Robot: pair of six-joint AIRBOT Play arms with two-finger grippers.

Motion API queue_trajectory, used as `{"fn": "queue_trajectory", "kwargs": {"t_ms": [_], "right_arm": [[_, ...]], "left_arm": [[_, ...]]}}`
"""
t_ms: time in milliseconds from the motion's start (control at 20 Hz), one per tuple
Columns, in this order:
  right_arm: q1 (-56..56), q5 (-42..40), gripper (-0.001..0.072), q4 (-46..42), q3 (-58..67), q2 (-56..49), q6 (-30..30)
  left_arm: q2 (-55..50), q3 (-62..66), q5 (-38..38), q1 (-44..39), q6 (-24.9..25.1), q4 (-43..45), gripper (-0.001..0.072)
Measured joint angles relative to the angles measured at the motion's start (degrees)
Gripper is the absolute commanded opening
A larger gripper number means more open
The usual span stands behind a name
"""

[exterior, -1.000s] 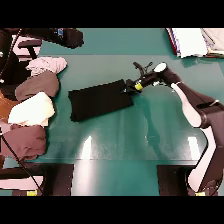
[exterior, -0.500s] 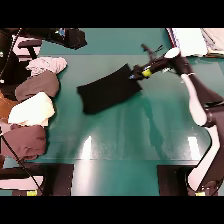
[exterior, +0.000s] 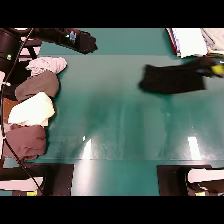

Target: Fold the shirts.

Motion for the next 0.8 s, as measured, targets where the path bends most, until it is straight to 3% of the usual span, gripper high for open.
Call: {"fn": "queue_trajectory", "kwargs": {"t_ms": [250,500,550,650,700,800], "right_arm": [[-20.35,-2.80,0.0017,-3.65,-12.76,11.67,3.89],[-28.55,-4.39,0.0020,-4.57,-25.07,19.34,5.73],[-28.79,-4.59,0.0060,-4.70,-27.26,20.59,5.90],[-28.55,-4.59,0.0469,-5.49,-30.56,22.64,6.12],[-28.13,-4.26,0.0600,-7.21,-31.56,23.54,6.12],[-27.52,-2.84,0.0624,-13.09,-31.91,24.61,6.14]], "left_arm": [[-0.02,0.00,1.90,-1.03,0.07,-0.37,0.0022],[-0.02,0.00,3.02,-1.27,0.11,-0.59,0.0022],[-0.02,0.00,3.19,-1.27,0.13,-0.61,0.0022],[-0.02,0.00,3.23,-1.27,0.17,-0.61,0.0022],[-0.02,0.00,3.26,-1.27,0.17,-0.59,0.0022],[-0.02,0.00,3.34,-1.27,0.17,-0.44,0.0023]]}}
